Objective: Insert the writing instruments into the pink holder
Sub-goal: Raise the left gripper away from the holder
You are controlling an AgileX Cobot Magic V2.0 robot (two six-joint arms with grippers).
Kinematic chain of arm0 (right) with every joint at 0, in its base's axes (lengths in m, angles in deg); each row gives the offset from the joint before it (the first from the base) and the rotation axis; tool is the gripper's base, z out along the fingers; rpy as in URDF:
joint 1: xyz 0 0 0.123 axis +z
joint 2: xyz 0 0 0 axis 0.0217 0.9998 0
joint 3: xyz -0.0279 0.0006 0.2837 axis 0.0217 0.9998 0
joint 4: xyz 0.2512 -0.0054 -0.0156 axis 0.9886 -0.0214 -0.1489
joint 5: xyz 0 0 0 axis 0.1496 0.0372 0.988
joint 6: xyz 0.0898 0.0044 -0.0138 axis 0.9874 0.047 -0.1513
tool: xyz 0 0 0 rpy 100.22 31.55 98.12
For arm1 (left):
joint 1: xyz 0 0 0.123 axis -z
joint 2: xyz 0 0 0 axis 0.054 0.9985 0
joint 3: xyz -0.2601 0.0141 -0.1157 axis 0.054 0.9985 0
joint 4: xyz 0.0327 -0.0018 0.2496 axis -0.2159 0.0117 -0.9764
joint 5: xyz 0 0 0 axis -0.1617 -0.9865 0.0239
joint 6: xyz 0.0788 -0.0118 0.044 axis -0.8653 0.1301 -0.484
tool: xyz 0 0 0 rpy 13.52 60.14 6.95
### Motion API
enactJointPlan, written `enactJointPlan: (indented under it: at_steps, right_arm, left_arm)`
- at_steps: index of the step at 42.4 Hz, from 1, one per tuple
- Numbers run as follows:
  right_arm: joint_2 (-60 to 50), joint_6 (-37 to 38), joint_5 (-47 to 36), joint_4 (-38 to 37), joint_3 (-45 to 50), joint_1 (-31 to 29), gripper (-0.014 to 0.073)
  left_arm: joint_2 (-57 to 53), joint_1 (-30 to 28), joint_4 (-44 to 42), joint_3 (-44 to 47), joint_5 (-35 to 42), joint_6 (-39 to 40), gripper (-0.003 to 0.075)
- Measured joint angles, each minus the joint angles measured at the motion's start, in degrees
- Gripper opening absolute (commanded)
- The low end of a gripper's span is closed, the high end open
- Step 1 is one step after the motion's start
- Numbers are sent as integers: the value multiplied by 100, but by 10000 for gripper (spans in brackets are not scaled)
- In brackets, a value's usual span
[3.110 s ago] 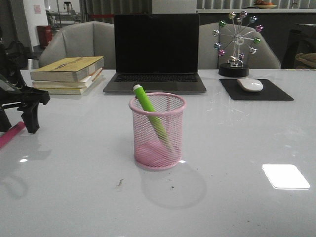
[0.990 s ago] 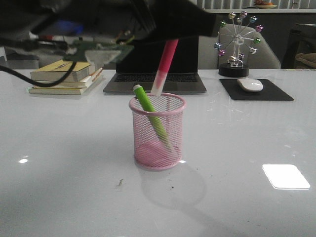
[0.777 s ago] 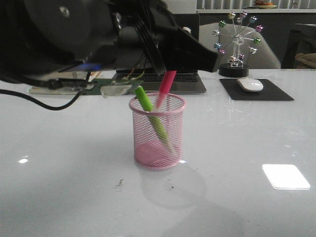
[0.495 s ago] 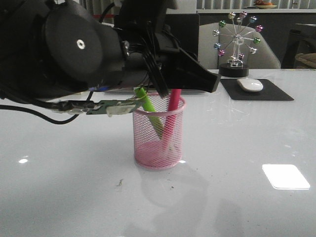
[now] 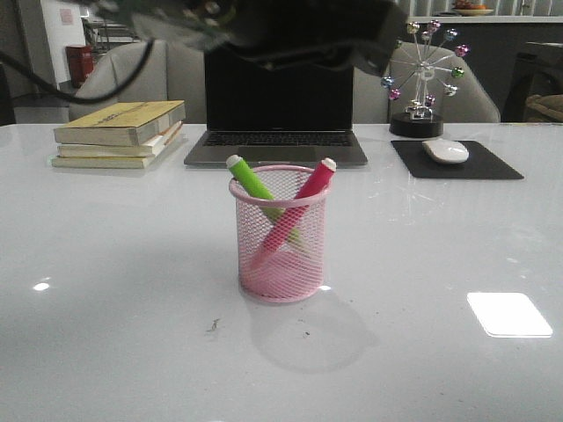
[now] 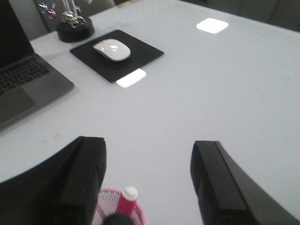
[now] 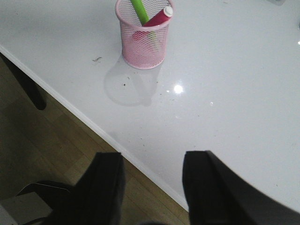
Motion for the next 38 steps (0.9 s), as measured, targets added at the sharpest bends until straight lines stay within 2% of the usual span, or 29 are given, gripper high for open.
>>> enactJointPlan:
  at_steps: [8,11,16,19,22,38]
  right_arm:
    - [0,0,0,0,0,0,410]
    - [0,0,0,0,0,0,410]
    - [0,0,0,0,0,0,410]
    - [0,0,0,0,0,0,410]
    - [0,0,0,0,0,0,410]
    - [0,0,0,0,0,0,410]
  left_arm:
    - [-1016,-615,-577,-25,-2476,62,458]
    - [-1318,-832,-1184,-25,-3220,518,458]
    - [-1769,-1036,-2661,-25,-4163,1845,458]
    - [-2046,-1082,-3391,16,-4469,2514,458]
    - [-2372,-1082,-3758,142,-4620,2853,458]
    - [-4558,-1082,-3899,1653,-4749,3068,457]
